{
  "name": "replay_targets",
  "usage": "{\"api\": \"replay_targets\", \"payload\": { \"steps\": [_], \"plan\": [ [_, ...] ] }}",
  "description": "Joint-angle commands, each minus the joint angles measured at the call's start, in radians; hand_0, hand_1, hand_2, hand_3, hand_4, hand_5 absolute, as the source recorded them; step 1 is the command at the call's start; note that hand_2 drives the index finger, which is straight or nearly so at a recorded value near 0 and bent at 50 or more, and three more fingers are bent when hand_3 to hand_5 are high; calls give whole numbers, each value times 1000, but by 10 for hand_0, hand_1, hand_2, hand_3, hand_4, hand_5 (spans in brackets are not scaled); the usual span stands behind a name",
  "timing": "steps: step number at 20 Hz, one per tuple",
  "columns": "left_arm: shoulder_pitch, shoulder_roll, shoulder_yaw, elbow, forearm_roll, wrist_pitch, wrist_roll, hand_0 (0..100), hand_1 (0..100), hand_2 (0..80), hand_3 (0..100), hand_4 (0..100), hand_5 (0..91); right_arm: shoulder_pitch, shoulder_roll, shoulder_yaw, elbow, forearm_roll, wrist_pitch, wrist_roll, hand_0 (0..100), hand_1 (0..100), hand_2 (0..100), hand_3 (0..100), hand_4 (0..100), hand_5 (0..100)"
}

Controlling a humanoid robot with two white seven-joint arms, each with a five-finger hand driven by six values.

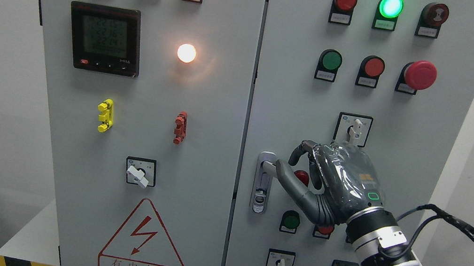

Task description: Release door handle

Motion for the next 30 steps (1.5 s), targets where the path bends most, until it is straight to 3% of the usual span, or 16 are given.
{"api": "replay_targets", "payload": {
  "steps": [1,30],
  "plan": [
    [-3,0,2,9,0,0,0,120,389,0,0,0,0,6,3,3,5,-1,1,-1,448,0,475,1000,1000,1000],
    [-3,0,2,9,0,0,0,120,389,0,0,0,0,20,3,1,11,-1,1,-1,448,1,477,1000,1000,1000]
  ]
}}
